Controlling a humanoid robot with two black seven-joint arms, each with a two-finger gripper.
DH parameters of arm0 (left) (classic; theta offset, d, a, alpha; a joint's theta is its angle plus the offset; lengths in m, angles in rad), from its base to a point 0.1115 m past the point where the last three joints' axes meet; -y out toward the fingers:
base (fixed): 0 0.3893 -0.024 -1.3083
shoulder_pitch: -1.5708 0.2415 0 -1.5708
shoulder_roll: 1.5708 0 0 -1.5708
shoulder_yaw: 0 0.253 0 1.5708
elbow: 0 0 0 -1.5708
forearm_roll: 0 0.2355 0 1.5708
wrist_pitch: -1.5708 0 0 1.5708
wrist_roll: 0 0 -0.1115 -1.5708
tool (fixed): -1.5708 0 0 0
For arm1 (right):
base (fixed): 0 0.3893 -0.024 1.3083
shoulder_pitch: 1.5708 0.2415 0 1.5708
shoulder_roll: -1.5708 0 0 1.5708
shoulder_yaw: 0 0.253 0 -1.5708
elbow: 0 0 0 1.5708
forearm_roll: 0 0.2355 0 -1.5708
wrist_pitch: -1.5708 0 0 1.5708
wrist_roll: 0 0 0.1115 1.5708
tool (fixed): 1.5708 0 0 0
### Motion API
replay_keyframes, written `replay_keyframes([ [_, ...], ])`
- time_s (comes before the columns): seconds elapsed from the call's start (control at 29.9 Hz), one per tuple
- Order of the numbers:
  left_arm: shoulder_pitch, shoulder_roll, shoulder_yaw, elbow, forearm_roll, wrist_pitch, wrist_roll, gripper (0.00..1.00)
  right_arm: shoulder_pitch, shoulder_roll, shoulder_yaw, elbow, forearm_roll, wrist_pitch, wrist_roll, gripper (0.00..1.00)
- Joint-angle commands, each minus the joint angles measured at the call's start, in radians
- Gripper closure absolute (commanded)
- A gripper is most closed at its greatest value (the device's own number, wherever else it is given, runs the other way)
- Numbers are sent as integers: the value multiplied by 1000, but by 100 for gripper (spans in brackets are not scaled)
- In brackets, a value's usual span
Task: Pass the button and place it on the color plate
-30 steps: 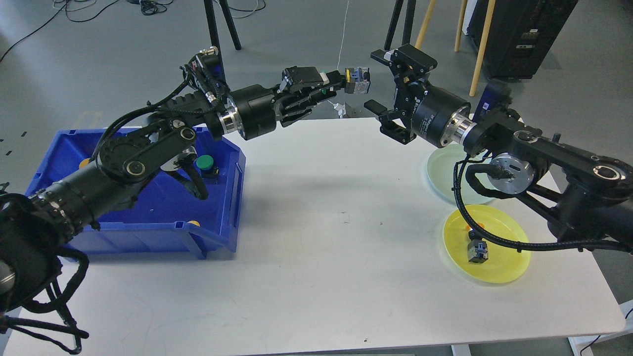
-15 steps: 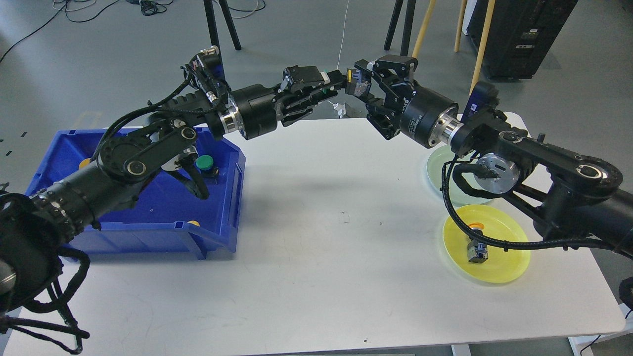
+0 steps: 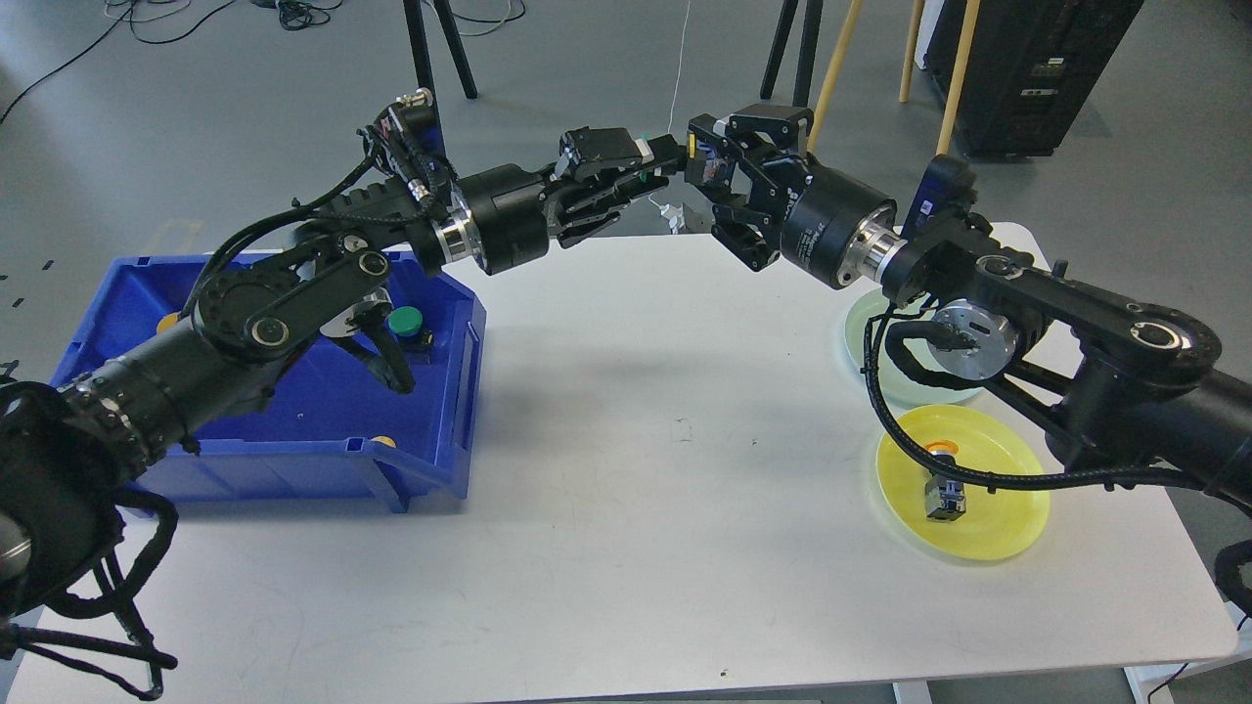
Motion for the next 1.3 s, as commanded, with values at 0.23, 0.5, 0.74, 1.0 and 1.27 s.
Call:
replay_keyframes([
  [0.23,7,21,-19,-1,-62,0,2,21,-70,-23,77,1,152,-59,-8,99],
  [0.5,4,151,-117,-4,-144,0,2,18,-238,-9,235,-199,550,-236,-75,99],
  [0.74,1,332,-158,-4,-148,0,2,16,-244,106,196,-621,681,-272,-301,99],
  [1.0,1,383,-168,-11,-148,0,2,16,-225,124,213,-671,646,-287,-326,0],
  [1.27,10,372,-209,32,-291,0,2,13,-173,37,233,-534,635,-232,-324,0],
])
